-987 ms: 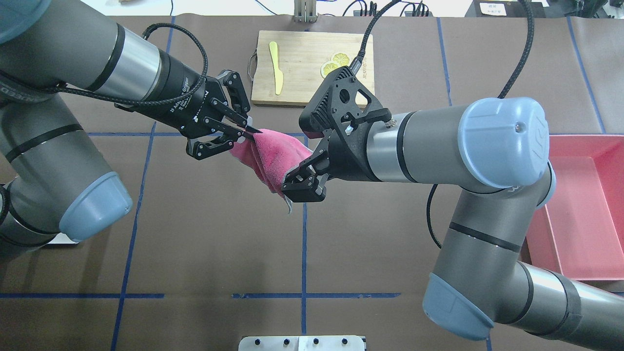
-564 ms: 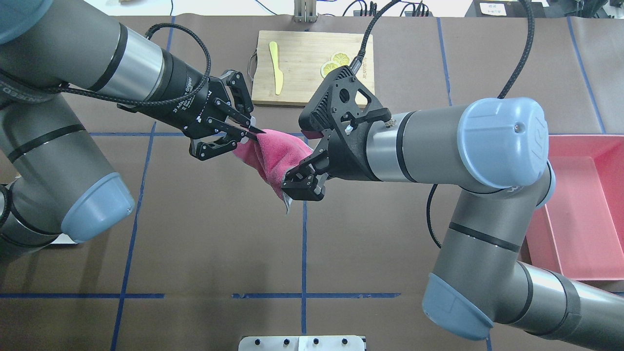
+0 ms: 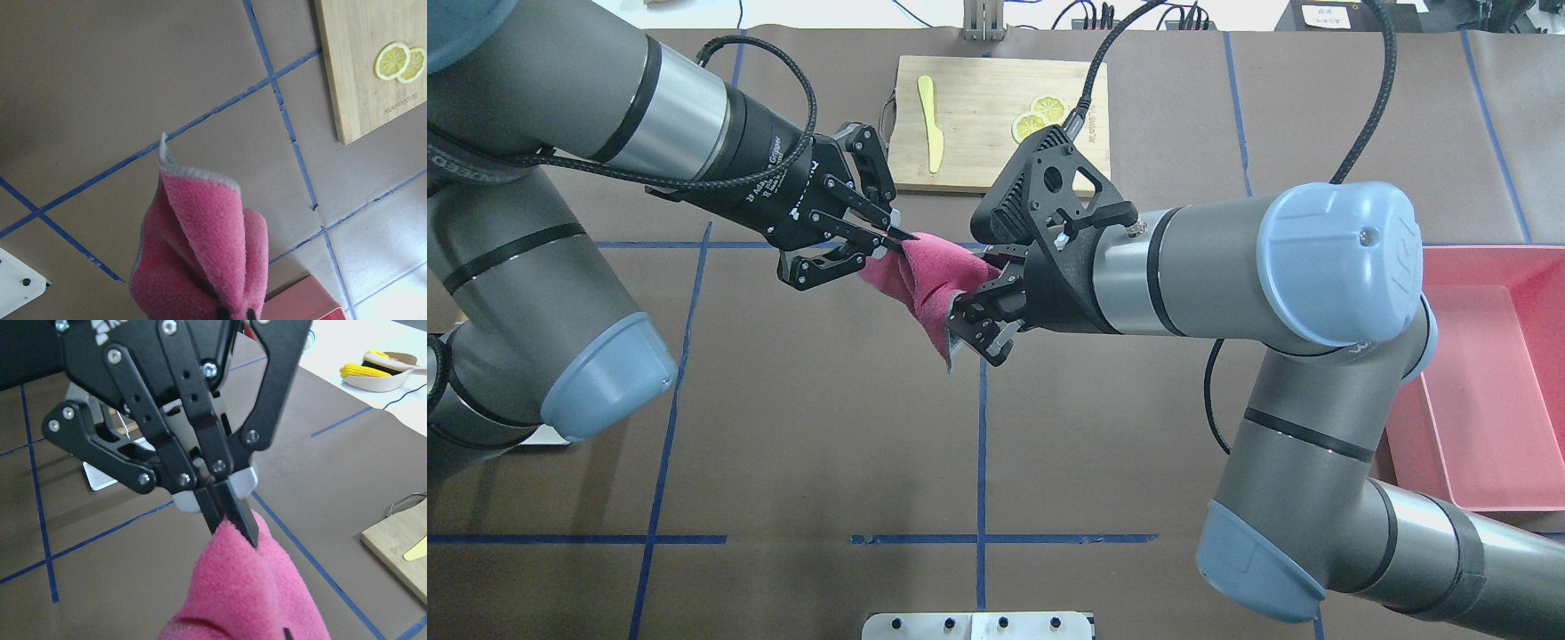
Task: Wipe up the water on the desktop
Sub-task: 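Grasp the hanging pink cloth with the right gripper beside the left gripper, then open the left gripper and withdraw it while the right gripper holds the cloth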
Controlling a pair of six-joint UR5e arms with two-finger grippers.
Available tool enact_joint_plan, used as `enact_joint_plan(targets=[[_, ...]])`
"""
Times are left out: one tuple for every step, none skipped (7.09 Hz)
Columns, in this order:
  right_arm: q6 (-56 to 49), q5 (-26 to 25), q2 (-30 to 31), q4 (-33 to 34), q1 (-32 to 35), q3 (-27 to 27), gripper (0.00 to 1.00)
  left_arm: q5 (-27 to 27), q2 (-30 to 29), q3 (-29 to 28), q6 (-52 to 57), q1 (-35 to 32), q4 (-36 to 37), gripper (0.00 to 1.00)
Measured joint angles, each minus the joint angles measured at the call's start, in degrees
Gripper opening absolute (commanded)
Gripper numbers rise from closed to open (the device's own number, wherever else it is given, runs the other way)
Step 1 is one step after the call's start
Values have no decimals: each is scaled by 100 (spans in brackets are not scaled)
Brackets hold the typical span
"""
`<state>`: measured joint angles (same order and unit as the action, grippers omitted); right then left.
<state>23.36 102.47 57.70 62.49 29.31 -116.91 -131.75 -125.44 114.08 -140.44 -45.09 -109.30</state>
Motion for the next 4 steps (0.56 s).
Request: enact_joint_plan(targets=[[98, 1, 17, 0, -1, -4, 0, 0, 1, 0, 16, 0, -3, 48], [199, 6, 41, 2, 7, -25, 0, 0, 5, 0, 49, 0, -8, 99], [292, 16, 69, 12, 18, -63, 0, 0, 16, 0, 154, 0, -67, 100], [358, 28, 88, 28, 28, -89, 0, 0, 34, 9, 310, -2, -158, 100]])
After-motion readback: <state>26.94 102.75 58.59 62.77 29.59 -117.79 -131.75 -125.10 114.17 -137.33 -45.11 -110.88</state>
